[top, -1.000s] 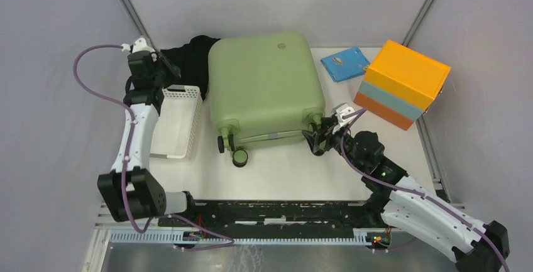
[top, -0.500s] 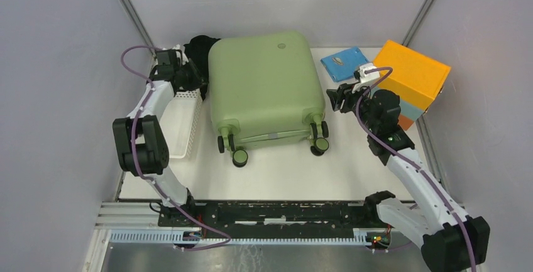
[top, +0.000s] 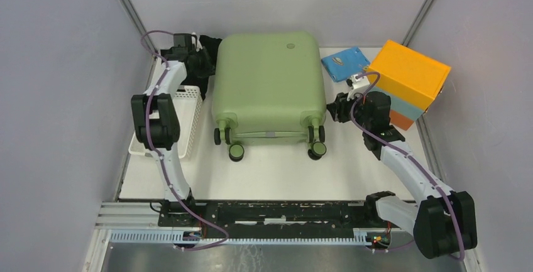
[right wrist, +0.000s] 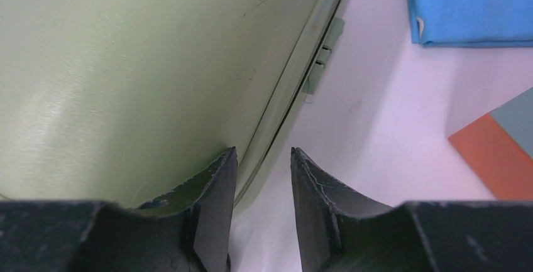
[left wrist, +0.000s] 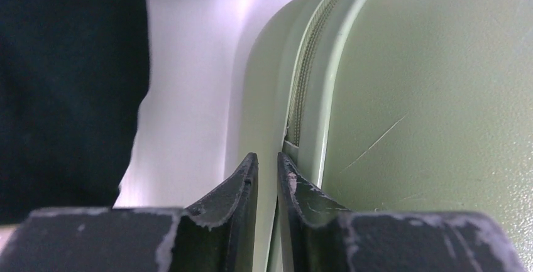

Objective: Open, take out, and arrange the luggage
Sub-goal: Adjust the luggage at the center of the board.

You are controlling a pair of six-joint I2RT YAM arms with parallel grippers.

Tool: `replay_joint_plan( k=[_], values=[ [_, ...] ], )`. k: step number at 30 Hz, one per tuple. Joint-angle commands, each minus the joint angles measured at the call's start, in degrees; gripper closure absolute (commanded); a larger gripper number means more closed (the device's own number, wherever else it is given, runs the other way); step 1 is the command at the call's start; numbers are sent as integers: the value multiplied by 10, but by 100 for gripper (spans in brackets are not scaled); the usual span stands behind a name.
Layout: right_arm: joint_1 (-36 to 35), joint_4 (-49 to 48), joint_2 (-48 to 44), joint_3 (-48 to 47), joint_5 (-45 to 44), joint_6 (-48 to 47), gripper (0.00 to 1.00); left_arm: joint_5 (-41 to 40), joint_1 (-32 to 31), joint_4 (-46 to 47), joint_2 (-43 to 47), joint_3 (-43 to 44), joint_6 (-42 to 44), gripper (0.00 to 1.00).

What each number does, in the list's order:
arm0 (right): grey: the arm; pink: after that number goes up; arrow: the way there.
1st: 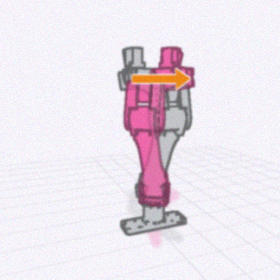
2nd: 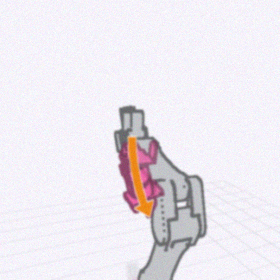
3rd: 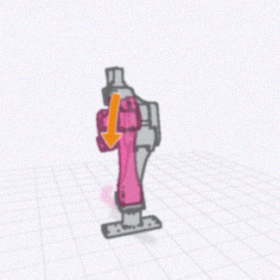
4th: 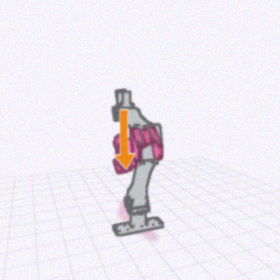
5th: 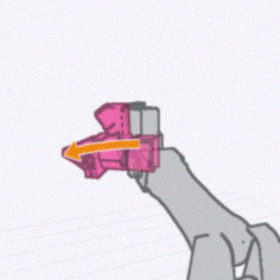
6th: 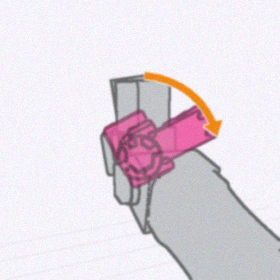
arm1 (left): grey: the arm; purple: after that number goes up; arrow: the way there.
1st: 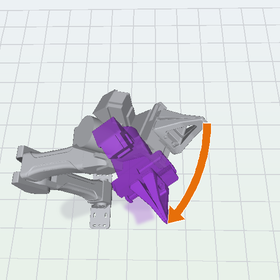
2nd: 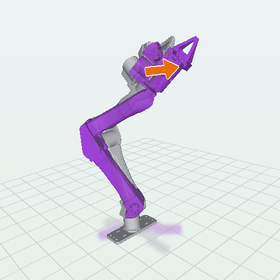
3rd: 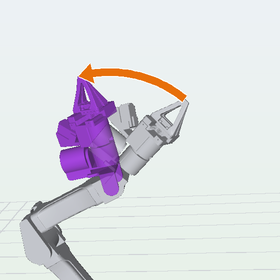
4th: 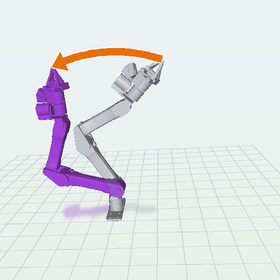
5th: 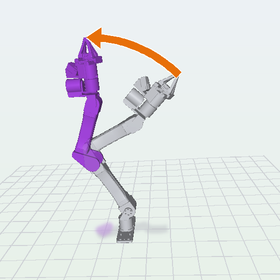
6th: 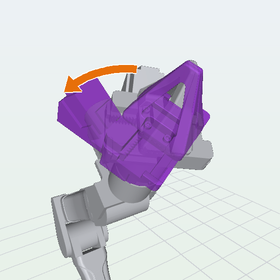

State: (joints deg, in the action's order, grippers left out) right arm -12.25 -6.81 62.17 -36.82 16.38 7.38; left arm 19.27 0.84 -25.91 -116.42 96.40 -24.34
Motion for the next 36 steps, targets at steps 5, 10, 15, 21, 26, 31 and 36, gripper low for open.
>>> replay_joint_plan(
  k=[5, 10, 15, 21, 26, 31, 36],
  values=[
    [-87, -54, -41, 35, 71, 18, 56, 67, -78, -33, -118, 219, -30, 74],
    [-144, -70, -54, 54, 34, 34, 54, 66, -79, -63, -171, 331, -42, 73],
    [-146, -55, -94, 82, 5, 21, 51, -37, -41, -78, -108, 337, -46, 69],
    [-145, -56, -156, 120, 26, -6, 46, -123, 48, -10, 89, 188, -45, 56],
    [-146, -90, -136, 145, 70, -18, 46, 6, 55, 55, 239, 38, -27, 40],
    [-148, -121, -109, 141, 89, -25, 46, 215, 54, 158, 371, -166, -90, 37],
    [-170, -158, -49, 101, 92, -15, 46, 255, 49, 109, 492, -293, -73, 40]
  ],
)
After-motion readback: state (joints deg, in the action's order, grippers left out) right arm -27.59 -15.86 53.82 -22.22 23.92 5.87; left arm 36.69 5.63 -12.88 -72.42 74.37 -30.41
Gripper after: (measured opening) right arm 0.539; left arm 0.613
